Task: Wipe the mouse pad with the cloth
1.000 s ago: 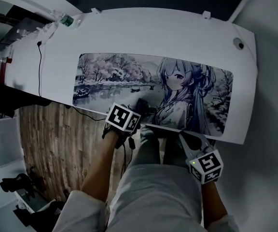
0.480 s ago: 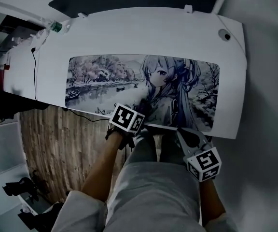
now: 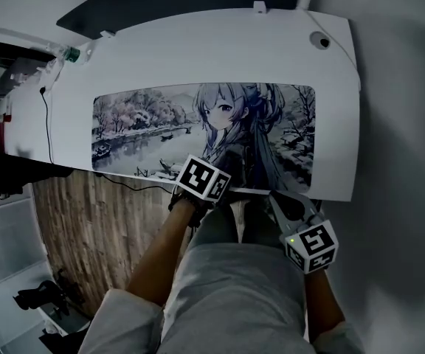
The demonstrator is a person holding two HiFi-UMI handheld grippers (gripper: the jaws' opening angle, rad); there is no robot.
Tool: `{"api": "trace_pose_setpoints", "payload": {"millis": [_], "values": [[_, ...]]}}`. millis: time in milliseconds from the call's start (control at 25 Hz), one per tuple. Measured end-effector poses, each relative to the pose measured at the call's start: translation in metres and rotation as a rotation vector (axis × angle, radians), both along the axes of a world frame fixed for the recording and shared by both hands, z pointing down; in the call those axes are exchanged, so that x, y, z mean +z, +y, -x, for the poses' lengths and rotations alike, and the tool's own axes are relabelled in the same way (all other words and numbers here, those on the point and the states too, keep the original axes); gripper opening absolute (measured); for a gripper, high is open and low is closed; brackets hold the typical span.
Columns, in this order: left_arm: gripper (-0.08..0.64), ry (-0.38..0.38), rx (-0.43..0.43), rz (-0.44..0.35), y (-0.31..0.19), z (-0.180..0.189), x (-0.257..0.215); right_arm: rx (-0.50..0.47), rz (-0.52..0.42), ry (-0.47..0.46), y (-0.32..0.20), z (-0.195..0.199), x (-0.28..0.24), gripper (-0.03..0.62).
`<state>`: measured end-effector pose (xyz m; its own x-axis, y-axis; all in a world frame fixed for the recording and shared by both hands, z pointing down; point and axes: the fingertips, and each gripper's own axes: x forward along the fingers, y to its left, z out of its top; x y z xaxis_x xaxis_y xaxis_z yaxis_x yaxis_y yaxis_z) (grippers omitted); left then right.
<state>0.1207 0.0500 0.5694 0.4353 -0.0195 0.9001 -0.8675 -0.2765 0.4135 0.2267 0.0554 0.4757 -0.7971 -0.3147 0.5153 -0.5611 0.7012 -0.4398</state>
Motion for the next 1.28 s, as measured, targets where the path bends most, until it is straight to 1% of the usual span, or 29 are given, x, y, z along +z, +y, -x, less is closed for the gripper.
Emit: {"api": "trace_pose_setpoints", "payload": {"millis": [240, 640, 800, 1080, 1280], "values": [[0.104, 0.017, 0.074, -0.007, -0.007, -0.044, -0.001, 0.047, 0.001, -0.003, -0.002, -0.022, 0.0, 0.008], [0.103, 0.084, 0.13, -0.007, -0.015, -0.106, -0.003, 0.138, 0.016, 0.004, 0.002, -0.057, 0.003, 0.008], [0.103, 0.095, 0.171, -0.012, -0.019, -0.128, -0.004, 0.179, 0.019, 0.002, 0.002, -0.07, 0.004, 0.006], [0.103, 0.134, 0.223, 0.002, -0.022, -0.16, -0.005, 0.239, 0.031, 0.003, 0.005, -0.092, 0.007, 0.008], [0.103, 0.14, 0.26, -0.001, -0.024, -0.182, -0.004, 0.276, 0.038, 0.002, 0.008, -0.106, 0.01, 0.008]]}}
